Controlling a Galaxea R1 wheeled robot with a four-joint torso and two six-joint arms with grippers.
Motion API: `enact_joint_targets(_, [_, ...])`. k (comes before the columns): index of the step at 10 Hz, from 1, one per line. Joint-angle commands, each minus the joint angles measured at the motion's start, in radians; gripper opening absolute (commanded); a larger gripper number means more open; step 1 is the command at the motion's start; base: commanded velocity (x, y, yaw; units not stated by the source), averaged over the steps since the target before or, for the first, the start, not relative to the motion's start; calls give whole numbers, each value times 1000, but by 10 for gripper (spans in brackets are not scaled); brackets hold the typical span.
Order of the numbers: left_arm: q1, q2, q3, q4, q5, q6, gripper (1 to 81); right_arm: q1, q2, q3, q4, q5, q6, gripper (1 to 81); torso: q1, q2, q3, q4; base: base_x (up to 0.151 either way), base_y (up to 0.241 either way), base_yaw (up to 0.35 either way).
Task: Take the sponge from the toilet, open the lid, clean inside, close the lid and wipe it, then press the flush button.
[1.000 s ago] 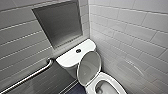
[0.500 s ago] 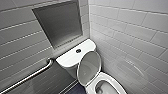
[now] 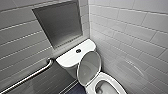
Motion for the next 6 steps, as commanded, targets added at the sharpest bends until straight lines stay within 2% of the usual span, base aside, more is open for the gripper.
enact_joint_targets(1, [-130, -150, 201, -14, 117, -35, 811, -39, -27, 1, -38, -53, -3, 10, 0, 0, 0, 0, 0, 0, 0])
enact_joint_targets(3, [-262, -240, 299, -12, 166, -146, 811, -64, -12, -6, -40, -51, -4, 10, 0, 0, 0, 0, 0, 0, 0])
enact_joint_targets(5, [-371, -334, 432, -12, 169, -281, 811, -80, 11, -22, -41, -51, -6, 10, 0, 0, 0, 0, 0, 0, 0])
enact_joint_targets(6, [-412, -358, 471, -12, 169, -310, 811, -85, 28, -34, -41, -51, -6, 10, 0, 0, 0, 0, 0, 0, 0])
